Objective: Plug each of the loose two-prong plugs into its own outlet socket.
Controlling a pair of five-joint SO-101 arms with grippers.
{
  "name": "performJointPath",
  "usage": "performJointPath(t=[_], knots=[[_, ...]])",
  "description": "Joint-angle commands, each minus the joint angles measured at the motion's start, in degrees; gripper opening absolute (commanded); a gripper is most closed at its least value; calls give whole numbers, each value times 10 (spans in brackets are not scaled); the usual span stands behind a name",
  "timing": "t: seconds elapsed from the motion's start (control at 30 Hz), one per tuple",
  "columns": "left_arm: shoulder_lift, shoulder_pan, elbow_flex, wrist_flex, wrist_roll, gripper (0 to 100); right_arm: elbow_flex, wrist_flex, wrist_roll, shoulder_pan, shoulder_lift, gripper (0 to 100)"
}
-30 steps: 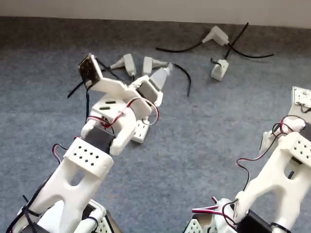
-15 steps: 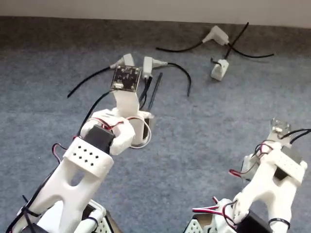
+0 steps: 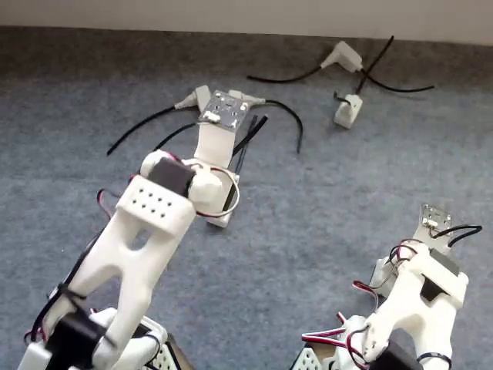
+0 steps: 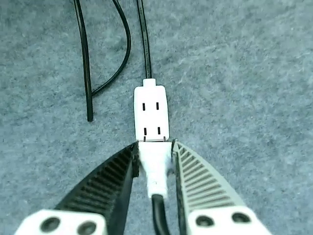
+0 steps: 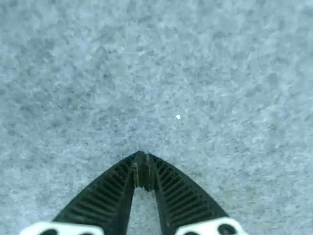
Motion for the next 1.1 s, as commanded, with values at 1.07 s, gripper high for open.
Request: performJointPath(t=[1.07], knots=[[298, -15, -225, 84, 0, 6, 19, -38, -36, 0, 0, 8]])
